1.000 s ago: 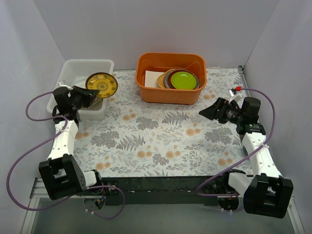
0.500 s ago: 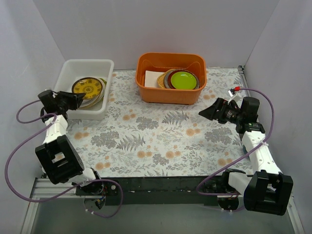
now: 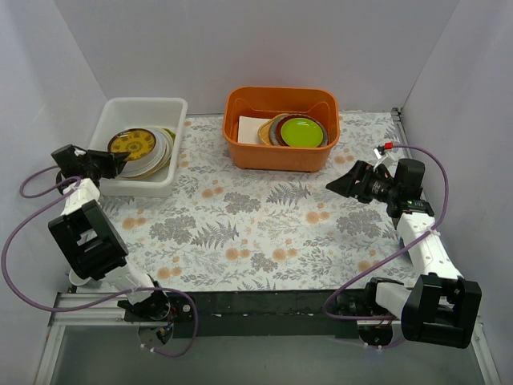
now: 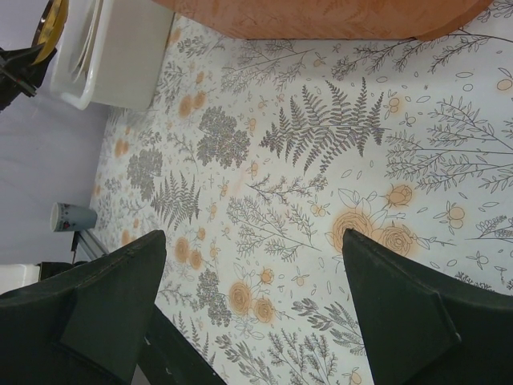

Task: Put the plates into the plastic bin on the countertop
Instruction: Place the plate in the plastic bin.

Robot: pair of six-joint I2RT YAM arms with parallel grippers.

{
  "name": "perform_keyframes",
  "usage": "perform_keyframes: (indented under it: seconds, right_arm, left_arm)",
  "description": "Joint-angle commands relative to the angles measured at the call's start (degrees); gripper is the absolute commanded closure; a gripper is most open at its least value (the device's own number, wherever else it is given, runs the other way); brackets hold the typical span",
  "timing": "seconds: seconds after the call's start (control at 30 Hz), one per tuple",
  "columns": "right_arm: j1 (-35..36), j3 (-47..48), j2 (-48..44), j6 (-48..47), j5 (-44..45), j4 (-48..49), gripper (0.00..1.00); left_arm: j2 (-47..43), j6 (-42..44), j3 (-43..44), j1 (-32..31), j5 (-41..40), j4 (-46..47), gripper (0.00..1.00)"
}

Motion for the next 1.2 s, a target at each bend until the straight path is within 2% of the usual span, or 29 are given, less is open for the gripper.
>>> perform_keyframes:
  seconds: [0.0, 0.13, 0.37, 0.6, 0.7, 0.73, 0.8, 0.83, 0.97, 1.07, 1.17]
  right_arm:
    - [0.02, -0.39, 0.28, -0.17, -1.34, 2.51, 0.02]
    - [0.02, -0.57, 0.54, -0.35, -1.26, 2.51, 0.02]
    - [0.02, -0.74, 0.80, -0.52, -1.43, 2.59, 0.02]
    - [0.02, -0.92, 0.80, -0.17, -1.52, 2.77, 0.02]
    - [0.02, -0.83, 0.63, -0.17, -1.61, 2.68, 0.02]
    - [0.02, -0.83, 0.54, -0.17, -1.52, 2.68, 0.02]
    - [0.02, -0.83, 0.45, -0.08, -1.61, 2.68, 0.02]
    - [0.02, -0.83, 0.45, -0.08, -1.52, 2.68, 0.02]
    - [0.02, -0.74, 0.37, 0.18, -1.78, 2.68, 0.02]
    - [0.02, -0.65, 0.19, 0.44, -1.87, 2.77, 0.02]
    - [0.02, -0.57, -0.07, 0.80, -1.96, 2.86, 0.02]
  left_arm:
    - [1.73, 0.19, 2.91, 0.23, 1.24, 0.45, 1.00]
    - [3.57, 1.07, 4.05, 0.31, 0.80, -0.34, 1.00]
    - [5.86, 1.77, 5.11, 0.40, 0.97, -0.07, 0.92]
    - [7.27, 2.74, 4.93, 0.40, 2.56, 1.51, 0.74]
    - [7.53, 4.75, 5.98, 0.23, 1.42, -0.33, 0.62]
    - [7.88, 5.89, 6.42, 0.23, 1.06, -2.08, 0.54]
    - [8.06, 7.48, 7.65, 0.23, -0.16, -3.93, 0.48]
    - [8.06, 8.01, 7.92, 0.14, -0.60, -5.68, 0.40]
    - [6.75, 11.43, 9.32, -1.00, -3.50, -9.47, 0.27]
    - [6.57, 13.63, 12.13, -1.96, -6.40, -14.38, 0.19]
    - [7.53, 17.23, 16.00, -3.28, -8.43, -20.27, 0.17]
